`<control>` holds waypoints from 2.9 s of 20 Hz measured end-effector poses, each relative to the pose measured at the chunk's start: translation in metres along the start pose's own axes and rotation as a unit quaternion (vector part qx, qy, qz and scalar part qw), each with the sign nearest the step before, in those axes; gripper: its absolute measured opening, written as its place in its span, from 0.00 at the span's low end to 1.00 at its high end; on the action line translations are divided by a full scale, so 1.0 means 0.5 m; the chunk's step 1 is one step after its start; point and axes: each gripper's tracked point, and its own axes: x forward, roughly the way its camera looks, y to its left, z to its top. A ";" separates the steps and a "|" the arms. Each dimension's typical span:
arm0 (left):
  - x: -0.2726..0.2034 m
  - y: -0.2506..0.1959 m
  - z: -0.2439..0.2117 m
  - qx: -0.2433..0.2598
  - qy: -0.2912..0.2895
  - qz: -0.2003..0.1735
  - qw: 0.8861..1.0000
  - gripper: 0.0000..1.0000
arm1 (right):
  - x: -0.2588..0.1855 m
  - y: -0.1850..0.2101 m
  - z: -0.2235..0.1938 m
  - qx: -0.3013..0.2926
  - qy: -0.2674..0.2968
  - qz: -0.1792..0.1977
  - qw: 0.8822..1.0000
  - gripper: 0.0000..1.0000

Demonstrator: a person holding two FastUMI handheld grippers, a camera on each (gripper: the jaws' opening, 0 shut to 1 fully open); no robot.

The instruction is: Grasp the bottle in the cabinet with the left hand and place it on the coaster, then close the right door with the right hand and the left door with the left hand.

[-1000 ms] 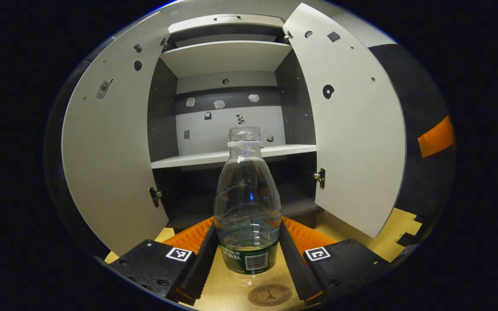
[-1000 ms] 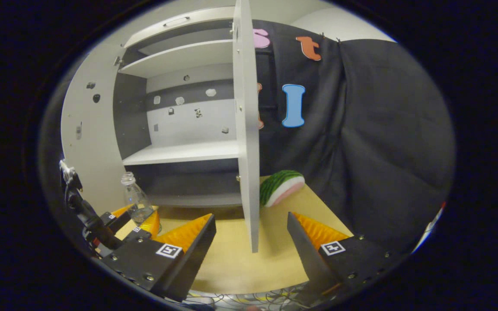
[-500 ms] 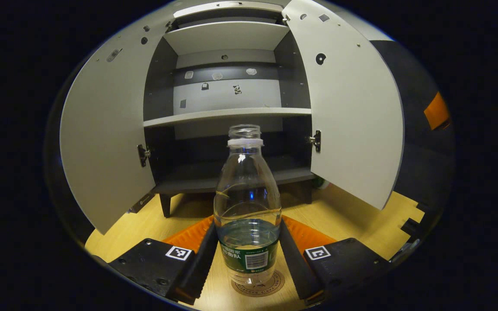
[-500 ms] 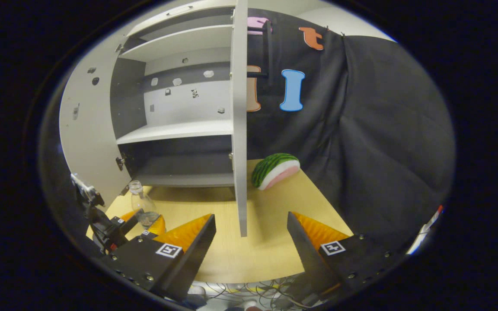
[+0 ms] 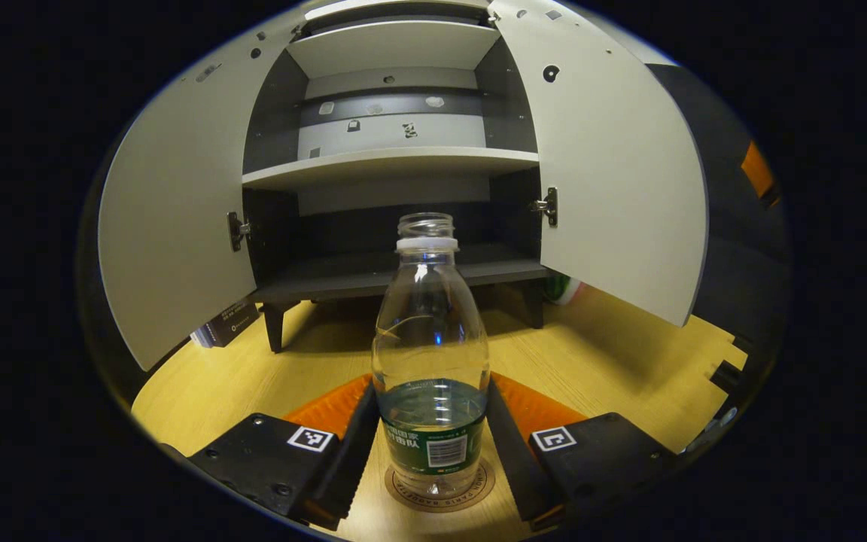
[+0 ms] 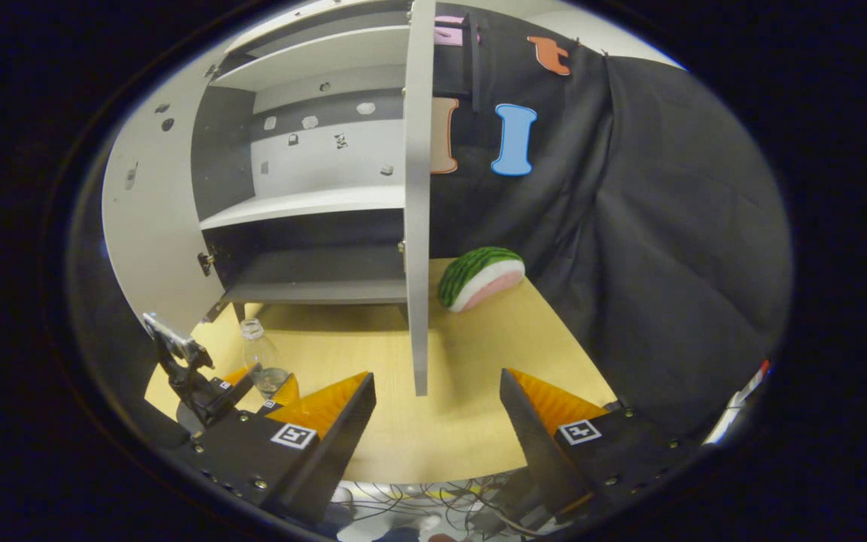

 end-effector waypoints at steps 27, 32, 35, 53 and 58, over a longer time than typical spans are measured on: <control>-0.086 0.005 0.167 0.010 -0.046 0.001 0.999 0.94 | -0.028 -0.021 0.030 0.052 -0.033 0.032 0.998 1.00; -0.113 0.007 0.286 0.018 -0.086 0.001 0.996 0.93 | -0.057 -0.043 0.133 0.054 -0.087 0.043 0.994 1.00; -0.135 0.016 0.349 0.015 -0.099 0.005 0.995 0.93 | -0.060 -0.072 0.215 0.056 -0.127 0.048 0.989 1.00; -0.224 0.117 0.433 -0.010 -0.086 0.064 0.994 0.94 | -0.017 -0.105 0.471 0.054 -0.217 0.116 0.968 0.98; -0.240 0.134 0.429 0.000 -0.086 0.069 0.994 0.94 | -0.023 -0.078 0.473 0.035 -0.219 0.132 0.966 0.98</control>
